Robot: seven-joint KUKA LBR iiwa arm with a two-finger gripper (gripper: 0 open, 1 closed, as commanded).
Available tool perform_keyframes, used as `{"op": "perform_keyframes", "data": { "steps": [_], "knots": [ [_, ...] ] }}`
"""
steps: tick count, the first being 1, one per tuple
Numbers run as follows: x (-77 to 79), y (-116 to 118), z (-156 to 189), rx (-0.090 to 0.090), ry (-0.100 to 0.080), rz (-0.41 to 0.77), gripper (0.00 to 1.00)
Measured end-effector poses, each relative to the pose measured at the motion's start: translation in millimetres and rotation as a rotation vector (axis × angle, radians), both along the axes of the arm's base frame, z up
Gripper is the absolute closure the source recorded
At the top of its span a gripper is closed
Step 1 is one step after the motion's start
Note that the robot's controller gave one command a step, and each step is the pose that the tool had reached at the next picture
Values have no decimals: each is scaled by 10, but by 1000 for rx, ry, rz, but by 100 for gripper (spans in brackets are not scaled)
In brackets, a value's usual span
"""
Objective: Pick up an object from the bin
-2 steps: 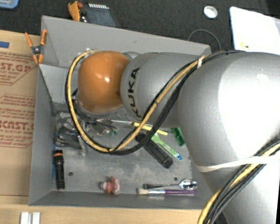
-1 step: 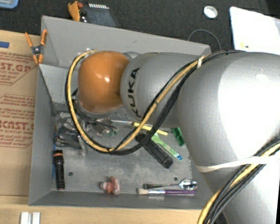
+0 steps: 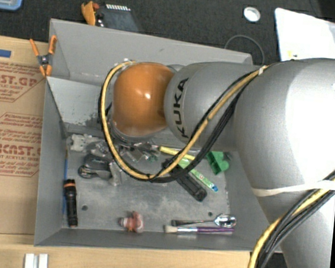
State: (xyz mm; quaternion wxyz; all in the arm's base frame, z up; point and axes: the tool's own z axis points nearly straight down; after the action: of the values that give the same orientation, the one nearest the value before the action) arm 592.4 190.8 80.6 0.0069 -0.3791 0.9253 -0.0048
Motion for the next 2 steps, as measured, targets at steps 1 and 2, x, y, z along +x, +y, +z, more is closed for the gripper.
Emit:
{"op": "perform_keyframes", "data": {
  "steps": [1, 2],
  "knots": [
    [-141, -33, 719, 0, 5, -22, 100],
    [-43, -463, 1490, -3, 11, -44, 100]
  ]
}}
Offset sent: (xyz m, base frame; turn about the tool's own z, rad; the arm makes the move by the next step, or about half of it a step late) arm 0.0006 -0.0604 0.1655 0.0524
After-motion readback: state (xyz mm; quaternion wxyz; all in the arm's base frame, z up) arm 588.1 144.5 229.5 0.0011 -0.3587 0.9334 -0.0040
